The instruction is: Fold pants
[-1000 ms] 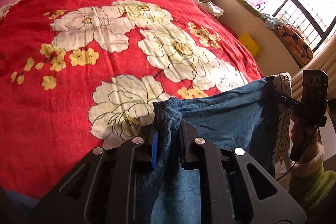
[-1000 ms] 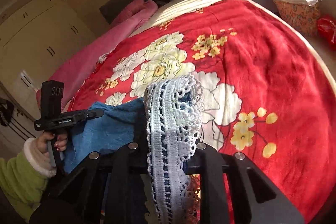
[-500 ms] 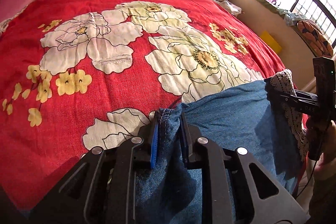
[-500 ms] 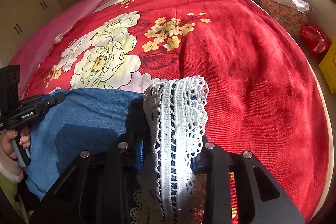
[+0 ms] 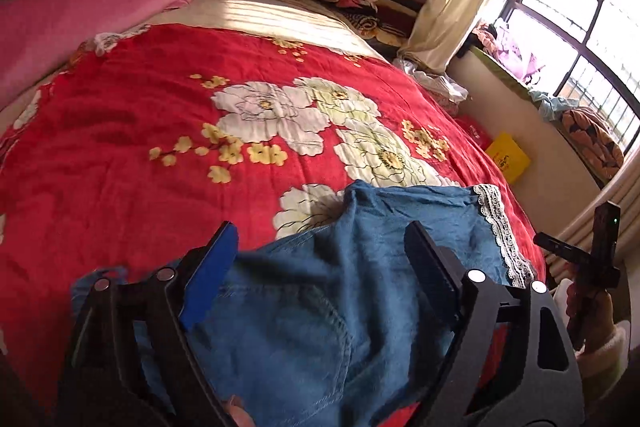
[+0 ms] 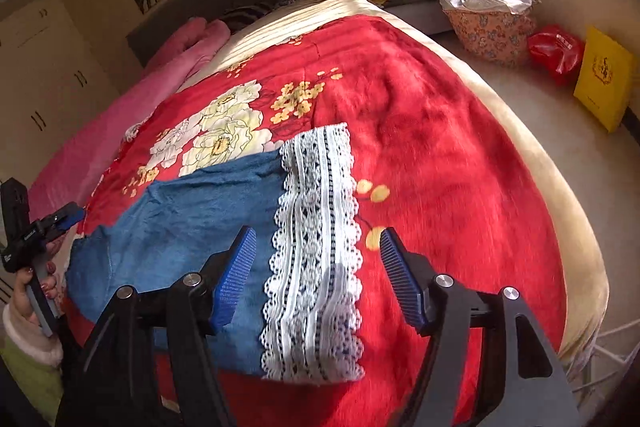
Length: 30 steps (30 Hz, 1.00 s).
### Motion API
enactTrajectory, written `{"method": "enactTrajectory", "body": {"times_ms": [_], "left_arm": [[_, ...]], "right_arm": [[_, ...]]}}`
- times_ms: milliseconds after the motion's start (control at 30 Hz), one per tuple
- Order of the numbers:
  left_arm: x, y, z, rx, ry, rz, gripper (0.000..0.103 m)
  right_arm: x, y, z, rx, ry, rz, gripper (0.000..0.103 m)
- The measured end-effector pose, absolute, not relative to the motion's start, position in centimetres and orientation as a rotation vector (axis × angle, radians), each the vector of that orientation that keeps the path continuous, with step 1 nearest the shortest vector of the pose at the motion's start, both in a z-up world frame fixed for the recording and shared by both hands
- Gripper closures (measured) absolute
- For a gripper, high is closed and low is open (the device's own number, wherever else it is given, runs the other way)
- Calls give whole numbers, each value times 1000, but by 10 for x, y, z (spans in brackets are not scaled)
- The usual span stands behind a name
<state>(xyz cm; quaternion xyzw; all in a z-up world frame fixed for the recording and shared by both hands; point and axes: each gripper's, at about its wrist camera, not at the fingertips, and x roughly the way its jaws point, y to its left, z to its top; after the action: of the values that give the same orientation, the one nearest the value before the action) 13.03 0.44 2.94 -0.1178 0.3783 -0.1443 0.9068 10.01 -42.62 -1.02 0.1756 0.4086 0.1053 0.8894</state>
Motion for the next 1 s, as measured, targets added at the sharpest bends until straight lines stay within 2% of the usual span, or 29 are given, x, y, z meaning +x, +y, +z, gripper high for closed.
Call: {"method": "enactTrajectory", "body": {"times_ms": [200, 333, 433, 500, 533, 567, 600, 733, 1000], "left_arm": [[64, 84, 22, -286, 749, -88, 20], [49, 110, -8, -410, 829, -106, 17], [53, 110, -32, -516, 877, -159, 16], [59, 104, -39, -529, 890, -151, 16], [61, 102, -40, -529, 884, -149, 25], [63, 98, -40, -511, 884, -131, 38], [65, 95, -41, -494, 892, -111, 62], [66, 92, -38, -455, 898, -91, 74], [57, 96, -23, -306, 830, -24, 82]], "right_arm": [[75, -426, -43, 503, 900, 222, 40], [69, -418, -50, 509, 916, 224, 41], [69, -413, -47, 491, 921, 219, 51], [69, -414, -47, 487, 926, 202, 63], [69, -415, -48, 495, 928, 204, 70], [68, -415, -48, 500, 928, 201, 71], [67, -415, -47, 498, 926, 201, 71], [65, -408, -41, 464, 917, 204, 75], [65, -419, -43, 447, 920, 172, 82]]}}
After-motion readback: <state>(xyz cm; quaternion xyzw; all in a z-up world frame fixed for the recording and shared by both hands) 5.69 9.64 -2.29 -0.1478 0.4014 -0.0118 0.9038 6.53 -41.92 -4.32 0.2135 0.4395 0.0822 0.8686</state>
